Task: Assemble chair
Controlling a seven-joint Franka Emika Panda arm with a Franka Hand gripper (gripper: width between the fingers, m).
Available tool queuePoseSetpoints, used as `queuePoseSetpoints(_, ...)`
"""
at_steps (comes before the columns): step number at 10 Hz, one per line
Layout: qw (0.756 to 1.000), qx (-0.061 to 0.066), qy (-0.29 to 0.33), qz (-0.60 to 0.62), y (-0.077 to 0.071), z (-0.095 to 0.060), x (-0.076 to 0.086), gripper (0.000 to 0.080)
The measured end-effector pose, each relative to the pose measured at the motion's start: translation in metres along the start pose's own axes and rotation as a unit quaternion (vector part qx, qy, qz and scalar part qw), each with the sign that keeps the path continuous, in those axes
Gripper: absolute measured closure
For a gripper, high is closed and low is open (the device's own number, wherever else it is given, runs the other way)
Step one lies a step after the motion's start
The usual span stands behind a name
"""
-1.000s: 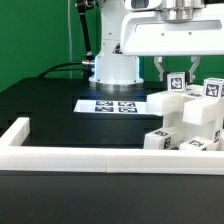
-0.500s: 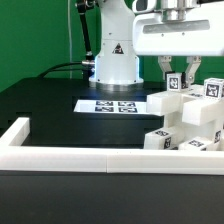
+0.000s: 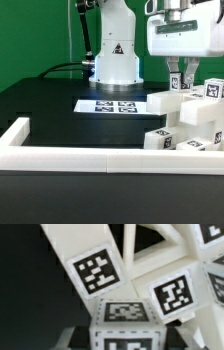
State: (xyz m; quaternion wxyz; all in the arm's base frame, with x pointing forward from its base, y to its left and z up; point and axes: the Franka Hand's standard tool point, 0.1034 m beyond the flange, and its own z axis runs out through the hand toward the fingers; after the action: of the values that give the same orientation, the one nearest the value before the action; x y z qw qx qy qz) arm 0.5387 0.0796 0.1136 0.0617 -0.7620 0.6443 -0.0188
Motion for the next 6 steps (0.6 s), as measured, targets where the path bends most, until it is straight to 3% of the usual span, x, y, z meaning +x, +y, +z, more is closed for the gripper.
queuePoseSetpoints(3,0.995,0.002,-0.008,0.099,-0.0006,0.0,-0.0035,0.0512)
queuePoseSetpoints(5,0.996,0.002,-0.008,0.09,-0.0005,0.0001,-0.0036,0.0512)
queuePoseSetpoints(6,0.997,0.002,-0.008,0.08,-0.0003,0.0002,-0.004,0.0422)
